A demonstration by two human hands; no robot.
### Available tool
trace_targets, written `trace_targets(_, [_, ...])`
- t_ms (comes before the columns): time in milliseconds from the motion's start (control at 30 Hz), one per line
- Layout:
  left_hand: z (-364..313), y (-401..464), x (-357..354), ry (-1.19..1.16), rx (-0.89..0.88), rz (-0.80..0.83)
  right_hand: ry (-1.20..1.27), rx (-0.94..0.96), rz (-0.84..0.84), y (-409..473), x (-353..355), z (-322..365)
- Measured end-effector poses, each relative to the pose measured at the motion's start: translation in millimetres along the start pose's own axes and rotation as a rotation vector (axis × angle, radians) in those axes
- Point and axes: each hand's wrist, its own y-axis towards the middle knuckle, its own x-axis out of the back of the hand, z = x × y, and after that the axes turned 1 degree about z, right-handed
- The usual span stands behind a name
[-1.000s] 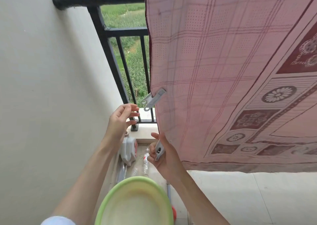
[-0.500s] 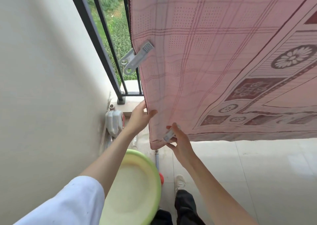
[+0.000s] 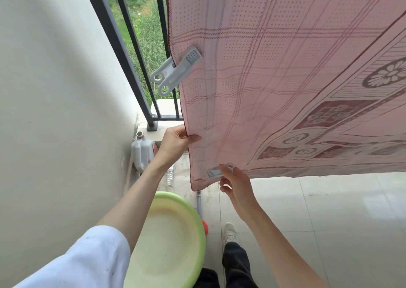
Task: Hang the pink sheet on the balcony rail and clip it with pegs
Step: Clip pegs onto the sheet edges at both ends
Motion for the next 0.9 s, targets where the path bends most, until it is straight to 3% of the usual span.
trace_targets(100, [4,-4,4,0.003,0.003,-0.12,-0.045,0.018,-0.019,2,-6,1])
trace_targets(200, [4,-8,5,0.045,0.006,-0.135,-0.026,0.01,-0.021,6,-16,-1])
trace_targets(367, [7,-9,17,0.066,0.015,-0.137,0.288,-0.115,-0.004,10,-36,-9])
trace_targets(600, [16,0,18,0.205,0.007,-0.021,0.55,-0.335,-0.179,17,-59,-31])
trace_targets(700, [25,7,17,0.324,-0.013,0.042,0.666,-0.408,-0.159,29,-67,-47])
trace_targets(900, [37,13,19,0.307,0.056,-0.014,0.897,-0.406,-0.097,33,-73,-67])
